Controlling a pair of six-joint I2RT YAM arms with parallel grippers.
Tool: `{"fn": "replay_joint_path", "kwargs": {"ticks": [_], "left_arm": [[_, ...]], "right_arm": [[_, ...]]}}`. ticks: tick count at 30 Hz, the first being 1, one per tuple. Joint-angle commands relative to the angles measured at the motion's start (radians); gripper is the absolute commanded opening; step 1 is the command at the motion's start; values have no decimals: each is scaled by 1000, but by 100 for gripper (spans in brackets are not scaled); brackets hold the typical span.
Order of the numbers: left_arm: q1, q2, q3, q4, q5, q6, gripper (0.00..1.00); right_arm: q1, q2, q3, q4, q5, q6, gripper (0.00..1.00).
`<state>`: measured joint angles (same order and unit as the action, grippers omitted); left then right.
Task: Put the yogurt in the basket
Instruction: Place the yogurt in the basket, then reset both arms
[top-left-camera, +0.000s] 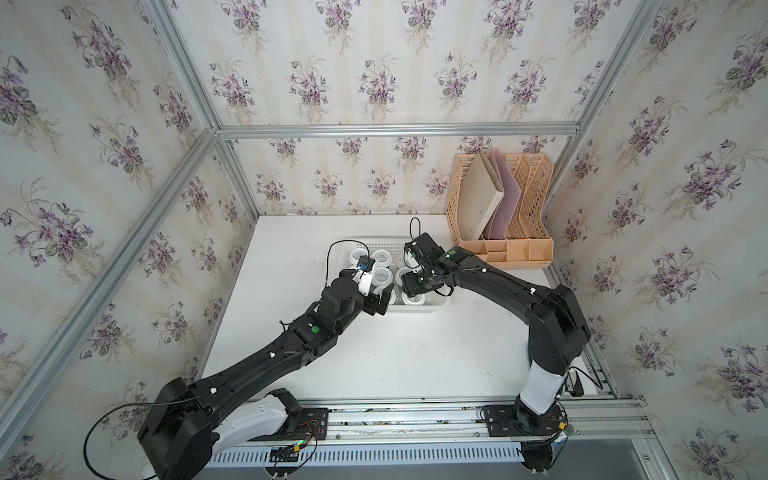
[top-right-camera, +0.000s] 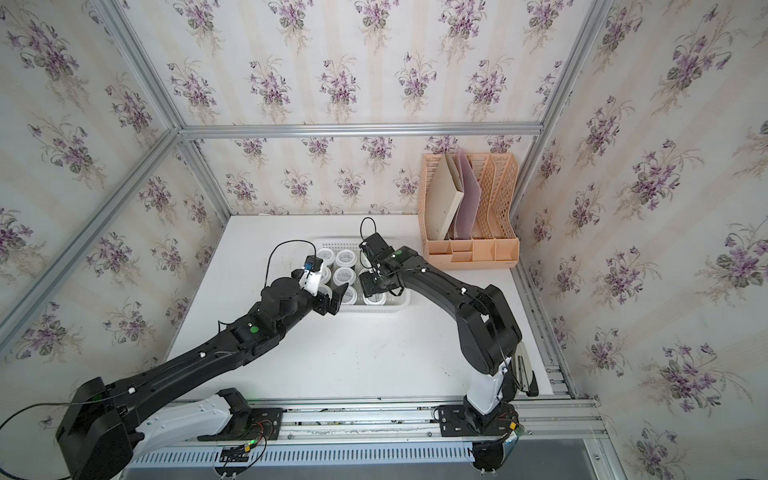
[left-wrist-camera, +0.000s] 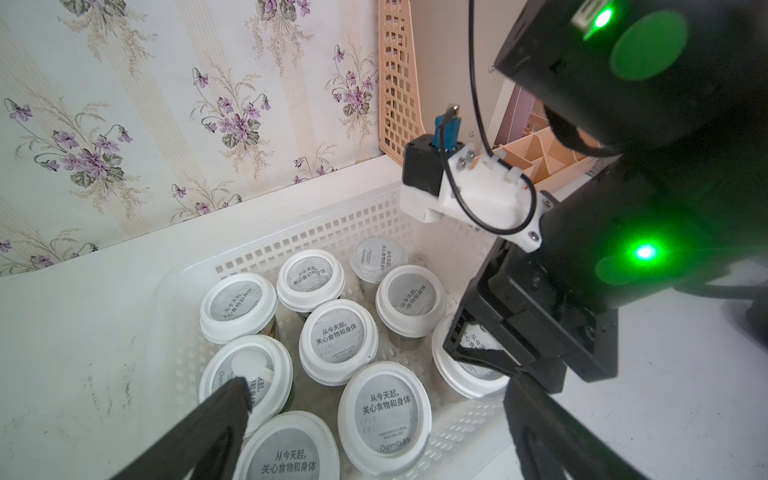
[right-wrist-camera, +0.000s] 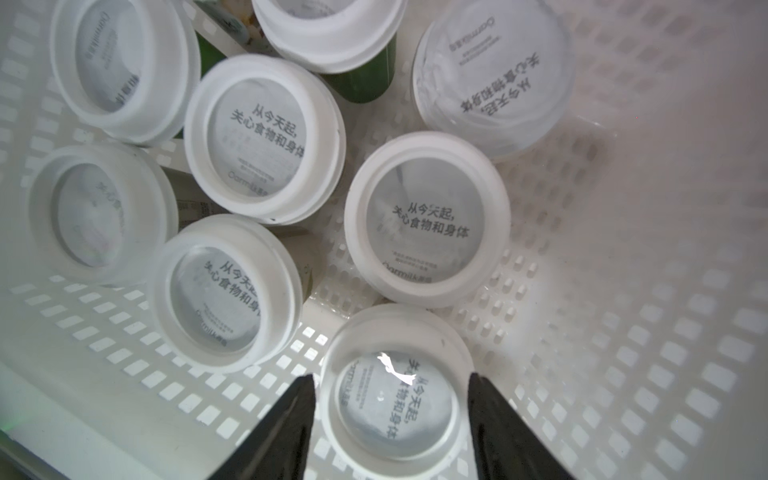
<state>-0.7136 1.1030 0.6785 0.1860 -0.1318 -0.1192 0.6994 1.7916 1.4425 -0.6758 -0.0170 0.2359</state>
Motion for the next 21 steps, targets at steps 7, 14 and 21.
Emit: {"fn": "replay_joint_path", "kwargs": {"ticks": [7, 14, 21], "left_arm": [[-1, -10, 3, -5, -2, 3, 99], [0, -67, 38, -149, -132, 12, 99], [173, -269, -71, -213, -256, 21, 99]], "right_arm": [[0, -204, -74, 104, 113, 11, 84], [-3, -484, -257, 278, 256, 13, 100], [-108, -621, -449, 415, 346, -51, 100]]}}
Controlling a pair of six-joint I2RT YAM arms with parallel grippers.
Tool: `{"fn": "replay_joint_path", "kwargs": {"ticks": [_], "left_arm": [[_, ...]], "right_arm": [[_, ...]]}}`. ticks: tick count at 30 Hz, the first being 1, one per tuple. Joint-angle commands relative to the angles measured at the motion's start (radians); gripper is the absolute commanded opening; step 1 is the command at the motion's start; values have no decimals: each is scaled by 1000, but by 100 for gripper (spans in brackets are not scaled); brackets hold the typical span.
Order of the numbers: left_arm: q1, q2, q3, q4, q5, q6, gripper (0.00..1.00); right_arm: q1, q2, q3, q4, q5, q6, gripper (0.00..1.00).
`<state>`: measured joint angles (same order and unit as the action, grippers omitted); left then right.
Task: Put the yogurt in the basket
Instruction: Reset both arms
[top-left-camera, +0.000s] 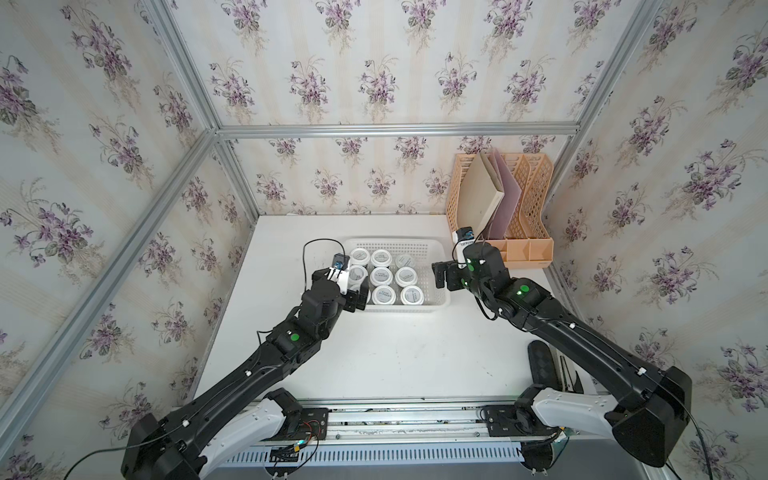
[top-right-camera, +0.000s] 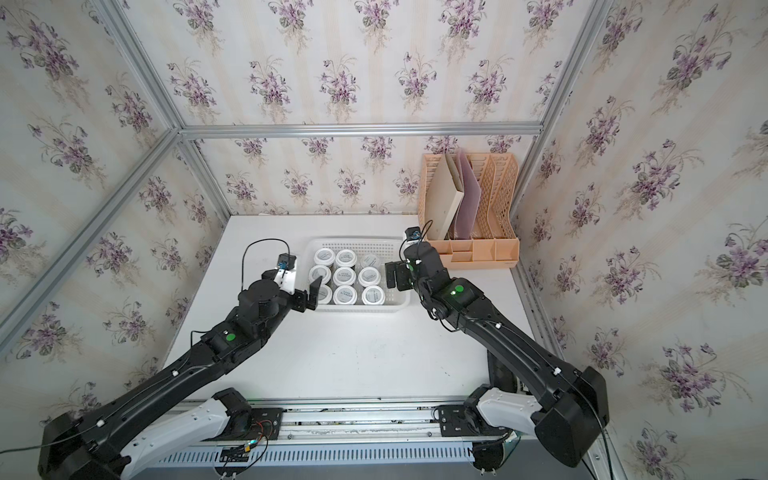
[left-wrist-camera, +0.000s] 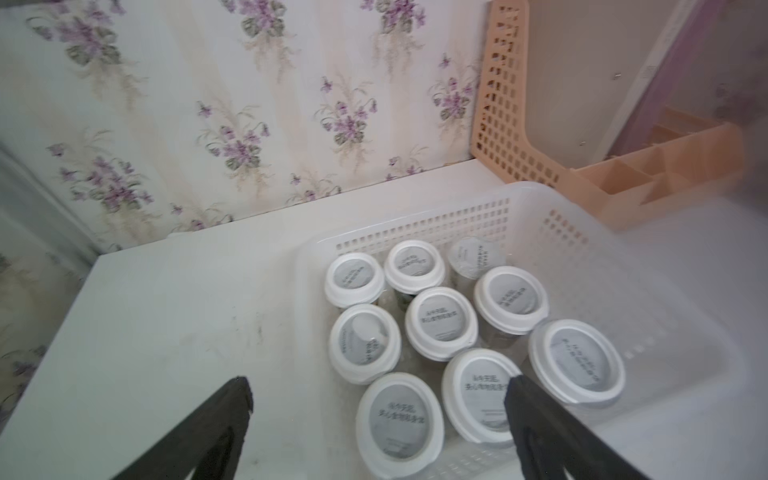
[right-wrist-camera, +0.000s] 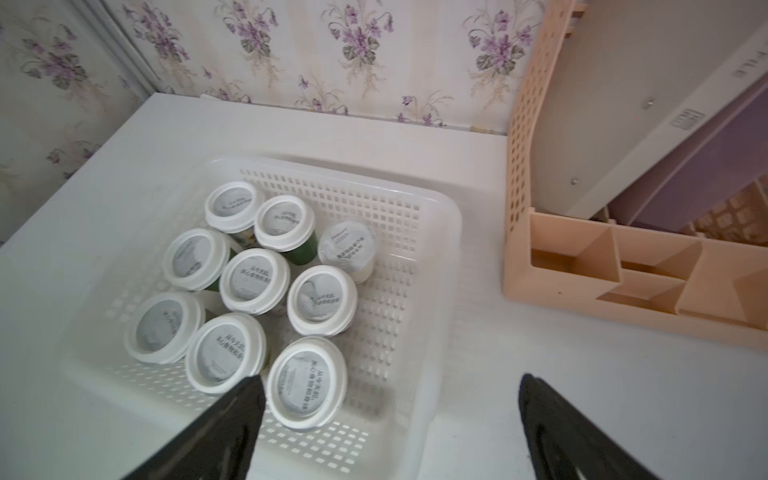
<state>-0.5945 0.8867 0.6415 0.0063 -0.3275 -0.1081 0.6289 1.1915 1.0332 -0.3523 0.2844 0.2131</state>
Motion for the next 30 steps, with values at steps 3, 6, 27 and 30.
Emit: {"fn": "replay_joint_path", "kwargs": {"ticks": [3, 6, 27, 30], "left_arm": [[170, -119, -108, -1, -61, 28, 99], [256, -108, -203, 126, -44, 108, 99], [504, 663, -389, 1161, 162, 204, 99], [506, 609, -325, 953, 140, 184, 99]], "right_arm": [[-96, -82, -195, 282, 43, -117, 100], [-154, -142, -416, 606, 95, -241, 100], [-577, 362, -849, 1740, -242, -218, 100], [-577, 352, -843, 1712, -278, -229, 100]]}}
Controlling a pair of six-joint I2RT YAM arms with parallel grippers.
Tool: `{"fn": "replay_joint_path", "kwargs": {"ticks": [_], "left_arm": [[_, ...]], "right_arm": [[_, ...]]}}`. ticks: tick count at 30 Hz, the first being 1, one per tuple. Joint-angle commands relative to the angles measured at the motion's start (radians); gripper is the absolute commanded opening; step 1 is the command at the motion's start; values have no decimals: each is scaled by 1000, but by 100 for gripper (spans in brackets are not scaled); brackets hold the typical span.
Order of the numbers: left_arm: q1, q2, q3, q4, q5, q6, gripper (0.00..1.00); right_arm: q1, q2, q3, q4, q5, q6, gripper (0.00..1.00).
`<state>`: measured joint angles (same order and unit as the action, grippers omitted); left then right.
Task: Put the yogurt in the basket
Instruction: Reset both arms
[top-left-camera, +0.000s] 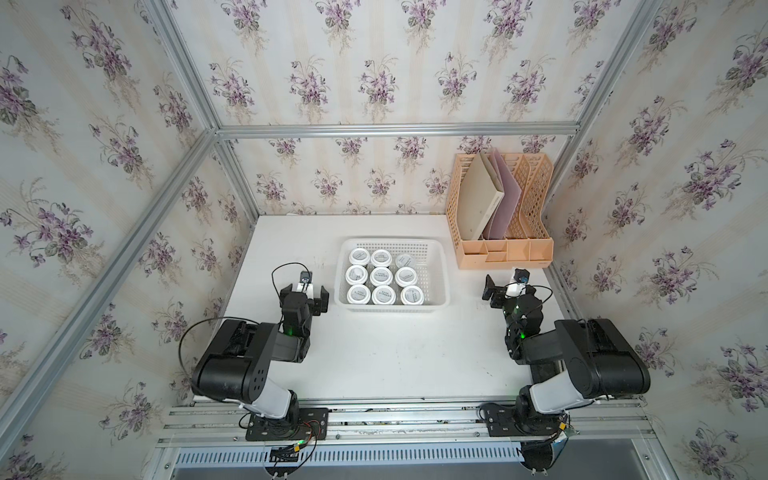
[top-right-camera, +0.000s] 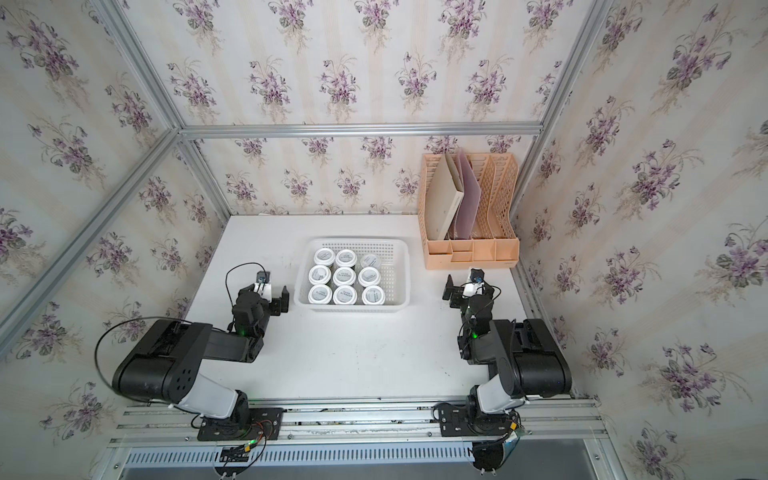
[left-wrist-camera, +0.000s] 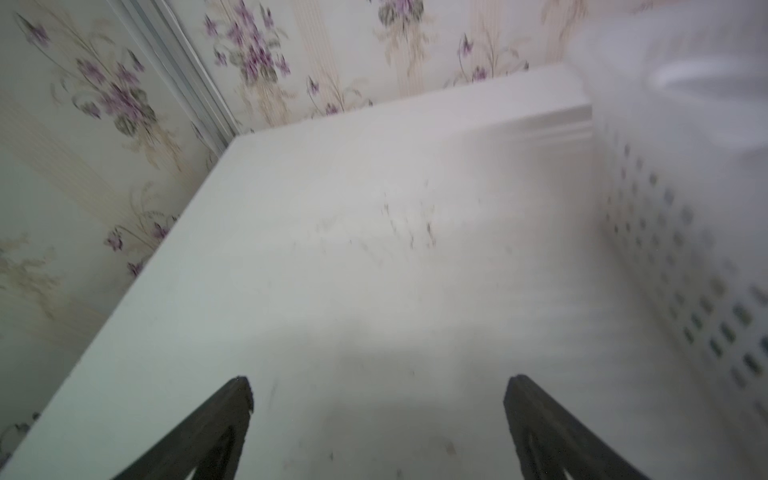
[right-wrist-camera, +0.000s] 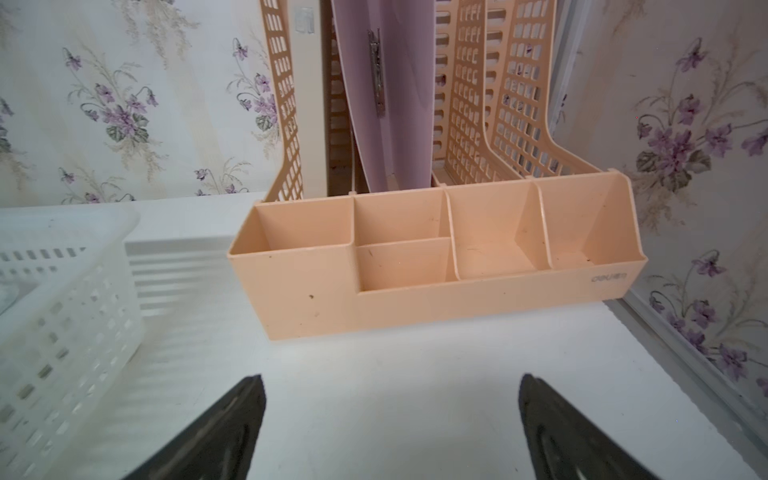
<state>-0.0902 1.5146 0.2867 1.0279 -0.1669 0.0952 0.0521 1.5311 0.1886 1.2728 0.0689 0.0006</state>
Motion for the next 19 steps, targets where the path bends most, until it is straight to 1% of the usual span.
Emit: {"fn": "replay_joint_path", "kwargs": {"ticks": [1, 2, 4, 7, 9, 13, 19], "left_arm": [[0, 2, 36, -47, -15, -5, 99], [1, 31, 41, -11, -9, 2, 99], [1, 64, 45, 33, -12, 14, 99], [0, 24, 66, -73, -11, 2, 99], [1, 24, 64, -67, -11, 1, 99], [1, 51, 48, 8, -12, 9, 99], [2, 47, 63, -29, -19, 2, 99]], "right_arm": [[0, 15, 14, 69, -63, -20, 100], [0, -3, 30, -7, -43, -8, 100], [0, 15, 24, 35, -31, -8, 100], [0, 14, 25, 32, -62, -16, 100], [0, 11, 28, 21, -51, -15, 100], [-1, 13, 28, 23, -44, -7, 100], [-1, 12, 31, 17, -12, -1, 100]]}}
